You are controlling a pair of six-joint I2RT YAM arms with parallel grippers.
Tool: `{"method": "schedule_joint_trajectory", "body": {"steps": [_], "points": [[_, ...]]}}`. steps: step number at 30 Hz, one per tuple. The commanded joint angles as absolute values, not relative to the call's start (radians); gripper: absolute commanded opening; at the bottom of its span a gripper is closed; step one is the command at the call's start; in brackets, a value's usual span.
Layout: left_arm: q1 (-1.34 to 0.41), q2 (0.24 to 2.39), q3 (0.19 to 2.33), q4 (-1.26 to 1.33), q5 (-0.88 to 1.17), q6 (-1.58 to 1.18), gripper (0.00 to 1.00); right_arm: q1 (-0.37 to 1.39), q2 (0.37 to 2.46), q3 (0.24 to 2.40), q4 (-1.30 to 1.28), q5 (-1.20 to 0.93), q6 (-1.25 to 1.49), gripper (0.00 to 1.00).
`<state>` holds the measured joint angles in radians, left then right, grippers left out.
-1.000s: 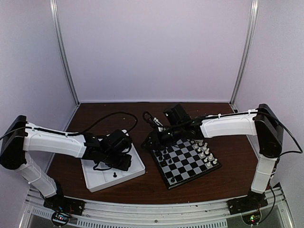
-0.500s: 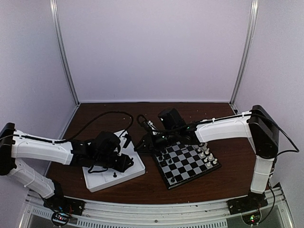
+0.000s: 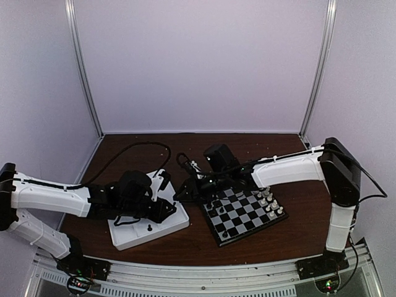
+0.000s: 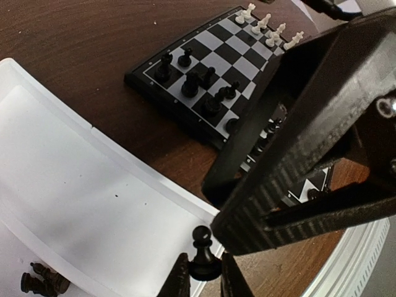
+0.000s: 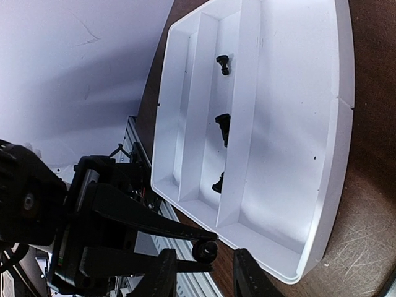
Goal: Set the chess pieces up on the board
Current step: Pick up the chess piece from the storage box.
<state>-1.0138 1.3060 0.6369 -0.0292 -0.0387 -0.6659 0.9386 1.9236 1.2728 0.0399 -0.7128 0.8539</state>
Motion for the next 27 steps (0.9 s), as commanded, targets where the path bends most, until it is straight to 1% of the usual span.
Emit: {"method": "schedule_joint_trajectory", "body": {"steps": [1,10,21,25,27], "points": [[-1.015,1.287,0.646,0.017,-0.024,-0.642,0.14,0.948,1.947,1.271,0.075,-0.729,0.871,0.33],[-1.015,1.283,0.657,0.01,-0.024,-0.645,0.14,0.954,1.957,1.273,0.09,-0.734,0.882,0.33],[-1.015,1.268,0.647,0.037,-0.004,-0.63,0.14,0.959,1.971,1.272,0.116,-0.748,0.901,0.29],[-1.015,1.267,0.645,0.038,-0.005,-0.63,0.14,0.96,1.971,1.274,0.117,-0.752,0.905,0.27],[-1.014,1.267,0.644,0.041,-0.006,-0.63,0.14,0.96,1.971,1.272,0.117,-0.752,0.904,0.23]]}}
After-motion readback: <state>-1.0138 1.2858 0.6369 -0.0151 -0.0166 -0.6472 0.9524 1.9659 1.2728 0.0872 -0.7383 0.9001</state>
